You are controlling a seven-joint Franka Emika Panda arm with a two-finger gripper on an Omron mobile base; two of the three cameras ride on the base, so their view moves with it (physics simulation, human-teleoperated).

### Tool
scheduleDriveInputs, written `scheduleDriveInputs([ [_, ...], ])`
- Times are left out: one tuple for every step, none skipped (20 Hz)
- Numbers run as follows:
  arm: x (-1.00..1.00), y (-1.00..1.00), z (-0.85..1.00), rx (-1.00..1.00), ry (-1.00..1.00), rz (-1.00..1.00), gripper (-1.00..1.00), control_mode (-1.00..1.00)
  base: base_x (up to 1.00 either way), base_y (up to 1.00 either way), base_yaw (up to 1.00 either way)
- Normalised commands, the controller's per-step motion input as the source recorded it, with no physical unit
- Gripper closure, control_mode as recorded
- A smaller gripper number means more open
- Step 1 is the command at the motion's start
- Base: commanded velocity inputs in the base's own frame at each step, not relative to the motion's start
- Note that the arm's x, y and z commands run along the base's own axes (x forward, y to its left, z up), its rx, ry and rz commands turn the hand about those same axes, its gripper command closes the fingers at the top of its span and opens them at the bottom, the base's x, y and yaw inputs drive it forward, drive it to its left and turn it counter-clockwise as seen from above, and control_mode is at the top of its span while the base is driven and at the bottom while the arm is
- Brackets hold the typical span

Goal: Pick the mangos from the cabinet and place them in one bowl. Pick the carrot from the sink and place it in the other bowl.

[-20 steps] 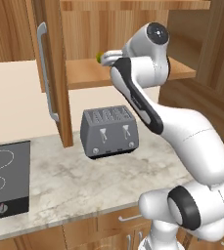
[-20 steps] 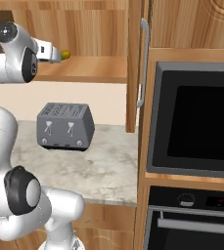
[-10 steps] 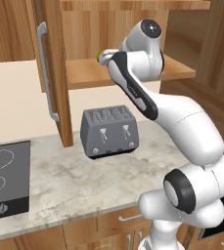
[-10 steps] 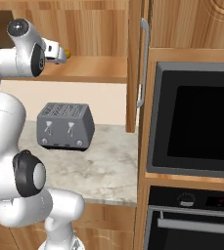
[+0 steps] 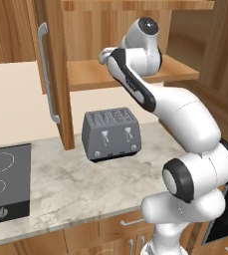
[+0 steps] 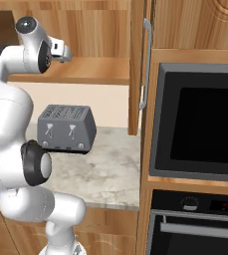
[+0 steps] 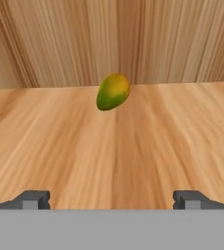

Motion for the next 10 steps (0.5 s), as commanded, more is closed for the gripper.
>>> scheduleDriveInputs([
  [0.52, 0.0, -0.11, 0.0, 0.0, 0.0, -1.0, -1.0, 0.0, 0.0, 0.0],
  [0.58, 0.0, -0.21, 0.0, 0.0, 0.0, -1.0, -1.0, 0.0, 0.0, 0.0],
  [0.56, 0.01, -0.08, 0.0, 0.0, 0.0, -1.0, -1.0, 0.0, 0.0, 0.0],
  [0.52, 0.01, -0.02, 0.0, 0.0, 0.0, -1.0, -1.0, 0.0, 0.0, 0.0],
  [0.51, 0.0, -0.1, 0.0, 0.0, 0.0, -1.0, -1.0, 0.0, 0.0, 0.0],
  [0.46, 0.04, -0.15, 0.0, 0.0, 0.0, -1.0, -1.0, 0.0, 0.0, 0.0],
  [0.45, 0.07, -0.09, 0.0, 0.0, 0.0, -1.0, -1.0, 0.0, 0.0, 0.0],
  [0.42, 0.09, 0.0, 0.0, 0.0, 0.0, -1.0, -1.0, 0.0, 0.0, 0.0],
  [0.41, 0.1, 0.0, 0.0, 0.0, 0.0, -1.0, -1.0, 0.0, 0.0, 0.0],
  [0.37, 0.09, 0.0, 0.0, 0.0, 0.0, -1.0, -1.0, 0.0, 0.0, 0.0],
])
